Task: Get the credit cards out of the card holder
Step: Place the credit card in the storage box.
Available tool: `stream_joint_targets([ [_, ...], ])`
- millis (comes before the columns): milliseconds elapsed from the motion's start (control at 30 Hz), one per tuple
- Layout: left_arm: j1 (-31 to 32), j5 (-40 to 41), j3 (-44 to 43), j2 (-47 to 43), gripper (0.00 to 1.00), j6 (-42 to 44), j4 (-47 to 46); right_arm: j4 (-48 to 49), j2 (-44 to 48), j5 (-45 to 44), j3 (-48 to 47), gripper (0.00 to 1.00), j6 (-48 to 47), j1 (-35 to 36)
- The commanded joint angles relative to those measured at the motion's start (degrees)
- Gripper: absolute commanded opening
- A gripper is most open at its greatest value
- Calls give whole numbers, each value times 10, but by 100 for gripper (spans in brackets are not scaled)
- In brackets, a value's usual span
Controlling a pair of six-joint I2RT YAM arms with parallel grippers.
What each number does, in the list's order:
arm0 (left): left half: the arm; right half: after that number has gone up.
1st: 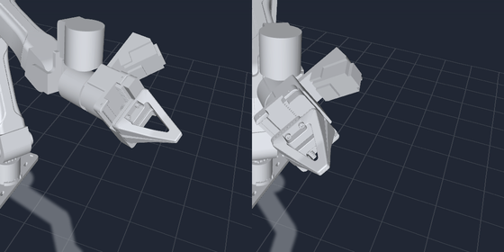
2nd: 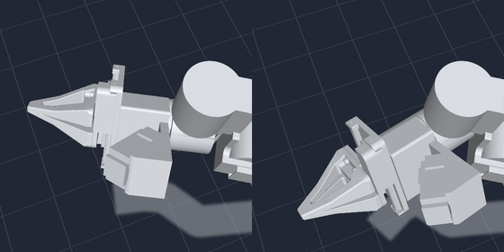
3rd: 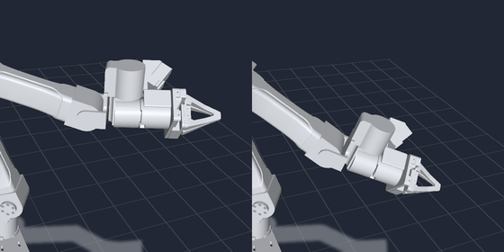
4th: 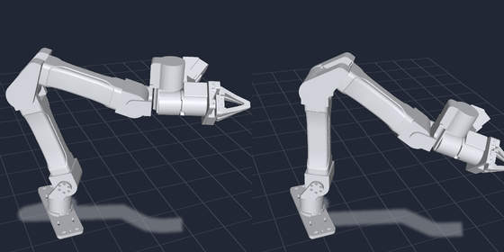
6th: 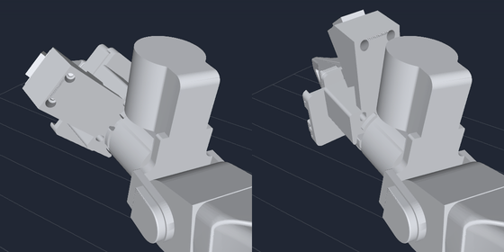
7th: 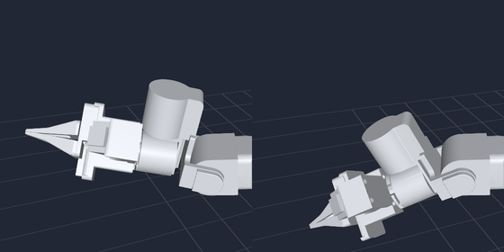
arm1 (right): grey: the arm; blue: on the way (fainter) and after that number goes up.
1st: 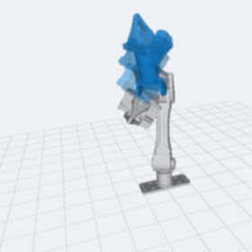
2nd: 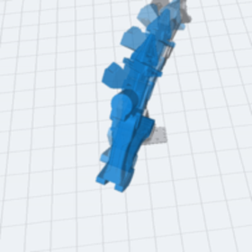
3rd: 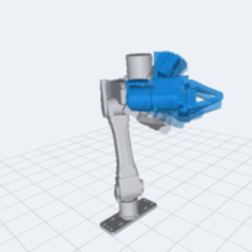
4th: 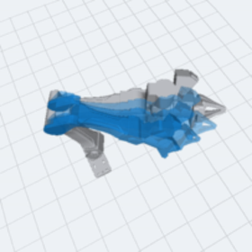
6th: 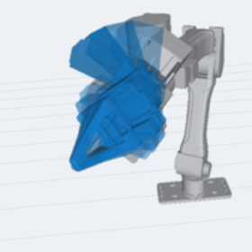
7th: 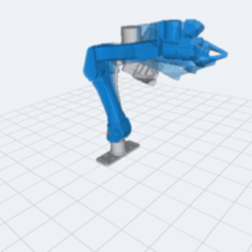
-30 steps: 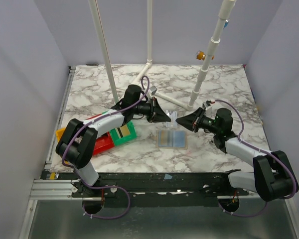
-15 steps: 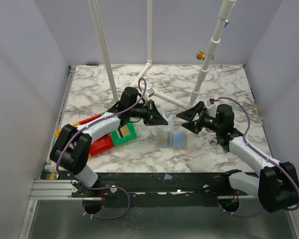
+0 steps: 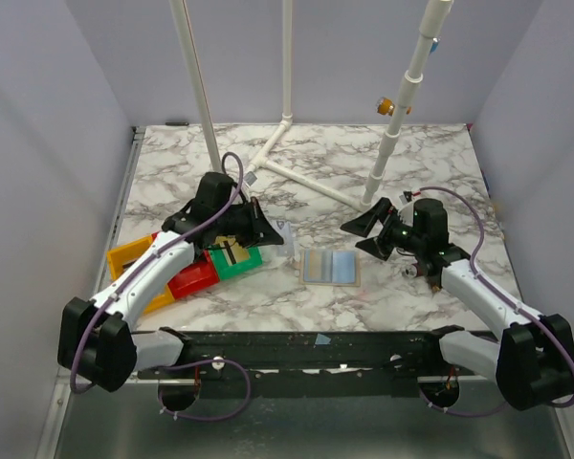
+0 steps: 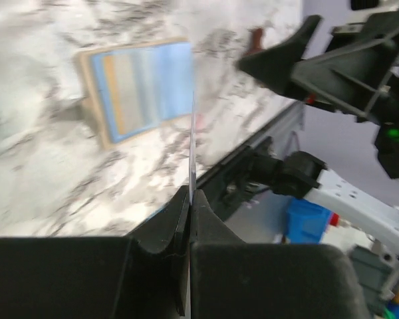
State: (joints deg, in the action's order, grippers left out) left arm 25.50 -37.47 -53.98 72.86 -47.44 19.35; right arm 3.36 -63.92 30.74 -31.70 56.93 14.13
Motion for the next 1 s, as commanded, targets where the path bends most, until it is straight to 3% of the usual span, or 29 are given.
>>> stream_joint_targets([
  [0, -22, 138, -7, -59, 0, 84, 171, -32, 13, -25, -19, 100, -36, -2],
  [267, -91, 269, -9, -119, 0, 142, 311, -72, 16, -35, -33, 100, -75, -2],
  [600, -152, 477, -75, -114, 0, 169, 463, -78, 2, -27, -49, 100, -114, -2],
  [967, -249, 597, -86, -47, 0, 190, 469, -96, 5, -24, -70, 100, -132, -2],
])
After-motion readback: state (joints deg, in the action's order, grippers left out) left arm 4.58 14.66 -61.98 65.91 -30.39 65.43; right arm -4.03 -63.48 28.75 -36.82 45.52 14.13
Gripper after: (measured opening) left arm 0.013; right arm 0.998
